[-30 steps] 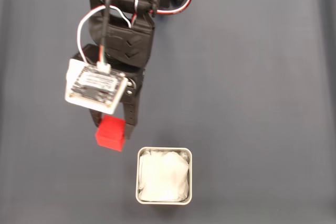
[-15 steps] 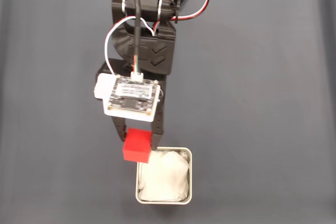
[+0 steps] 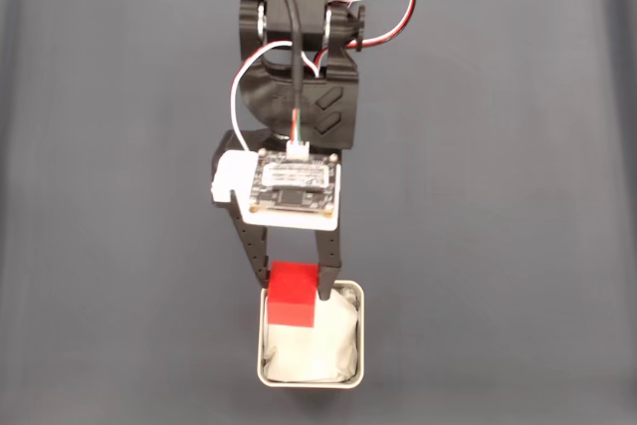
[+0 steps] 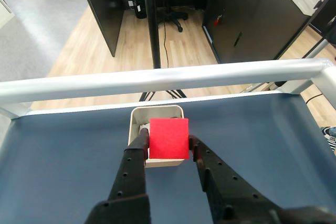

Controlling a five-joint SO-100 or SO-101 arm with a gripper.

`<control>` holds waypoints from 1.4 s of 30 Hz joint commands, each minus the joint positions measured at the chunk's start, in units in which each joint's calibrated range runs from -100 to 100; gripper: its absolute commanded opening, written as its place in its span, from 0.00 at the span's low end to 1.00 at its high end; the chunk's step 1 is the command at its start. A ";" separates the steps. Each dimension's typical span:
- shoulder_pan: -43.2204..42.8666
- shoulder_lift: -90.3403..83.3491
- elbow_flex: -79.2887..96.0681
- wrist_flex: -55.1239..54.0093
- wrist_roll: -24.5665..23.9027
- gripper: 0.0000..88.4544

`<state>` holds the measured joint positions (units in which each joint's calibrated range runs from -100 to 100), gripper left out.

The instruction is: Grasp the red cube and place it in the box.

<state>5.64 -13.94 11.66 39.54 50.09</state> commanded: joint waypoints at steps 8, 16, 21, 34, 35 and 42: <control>-1.66 2.07 1.93 -7.65 1.27 0.06; -1.94 3.63 4.67 -11.59 1.76 0.06; -2.23 4.67 4.85 -12.65 1.76 0.06; -2.80 5.01 5.76 -14.13 1.86 0.06; -2.80 5.01 5.76 -14.13 1.86 0.06; -2.73 4.84 5.76 -14.29 1.76 0.06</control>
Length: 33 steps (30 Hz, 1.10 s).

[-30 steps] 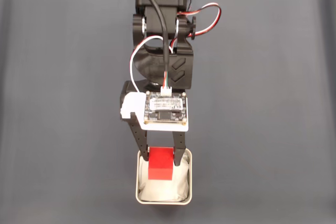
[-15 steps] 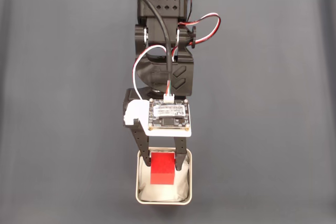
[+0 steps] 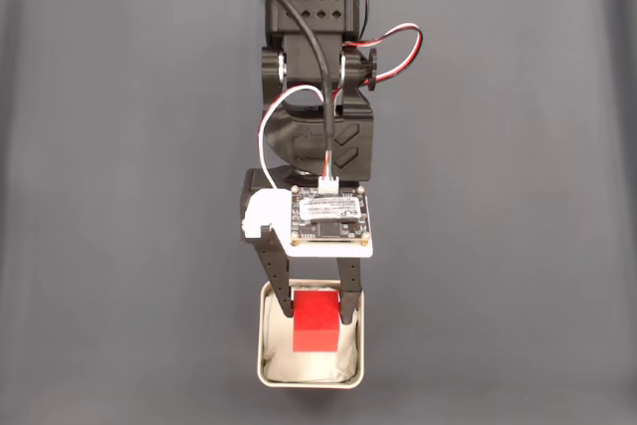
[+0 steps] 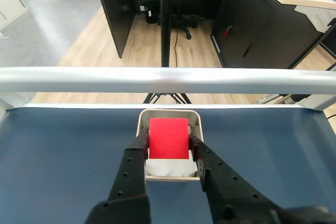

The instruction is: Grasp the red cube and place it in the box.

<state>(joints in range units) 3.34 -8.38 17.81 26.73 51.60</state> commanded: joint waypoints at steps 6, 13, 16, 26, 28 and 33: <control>-0.14 -1.50 0.62 -1.57 -0.68 0.34; 0.14 -2.45 2.08 -3.29 -0.68 0.51; 0.14 -2.71 2.44 -3.78 -0.63 0.53; 0.07 -3.49 3.81 -5.25 -0.78 0.54; 0.07 -3.75 4.45 -5.83 -0.78 0.54; 0.14 -4.27 5.09 -6.07 -0.83 0.54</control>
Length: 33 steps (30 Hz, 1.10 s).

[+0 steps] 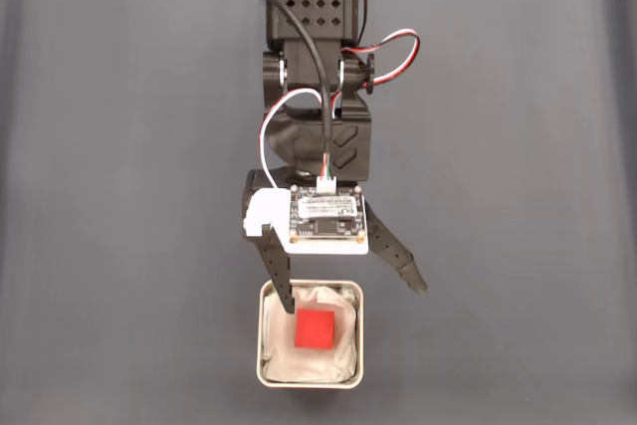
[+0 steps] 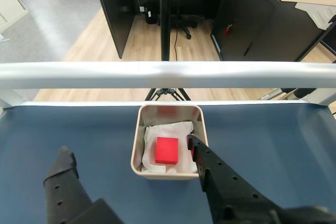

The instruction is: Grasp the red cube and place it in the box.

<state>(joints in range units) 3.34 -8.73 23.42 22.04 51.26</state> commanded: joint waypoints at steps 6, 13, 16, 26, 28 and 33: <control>0.14 -4.44 0.03 -1.87 -0.59 0.54; 0.14 -4.88 0.21 -2.36 -1.17 0.53; -0.07 -5.74 0.30 -2.36 -1.61 0.40; -2.34 -20.04 6.24 -2.28 -3.13 0.00; -2.63 -25.41 10.43 -1.79 -3.37 0.00; -3.48 -42.57 25.49 0.34 -3.13 0.00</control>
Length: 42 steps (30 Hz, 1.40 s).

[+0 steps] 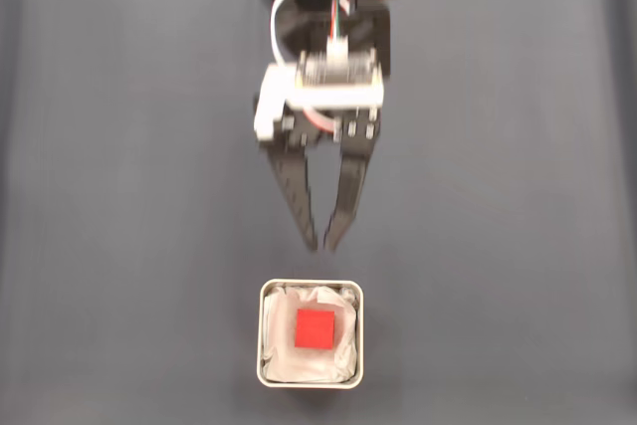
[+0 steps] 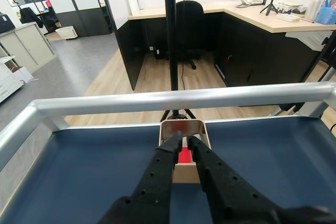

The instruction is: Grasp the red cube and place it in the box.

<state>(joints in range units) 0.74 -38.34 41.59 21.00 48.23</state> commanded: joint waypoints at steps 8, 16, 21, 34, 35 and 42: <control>-1.67 -40.17 29.03 12.69 0.44 0.00; -1.67 -59.75 46.91 25.06 0.73 0.00; -1.31 -61.40 53.94 29.74 0.63 0.00; -2.66 -61.57 58.13 45.39 -2.05 0.00; -2.59 -61.57 58.13 46.21 -1.90 0.00; -2.38 -61.57 58.13 50.64 -1.42 0.00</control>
<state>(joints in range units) -1.63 -99.22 99.37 69.77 46.67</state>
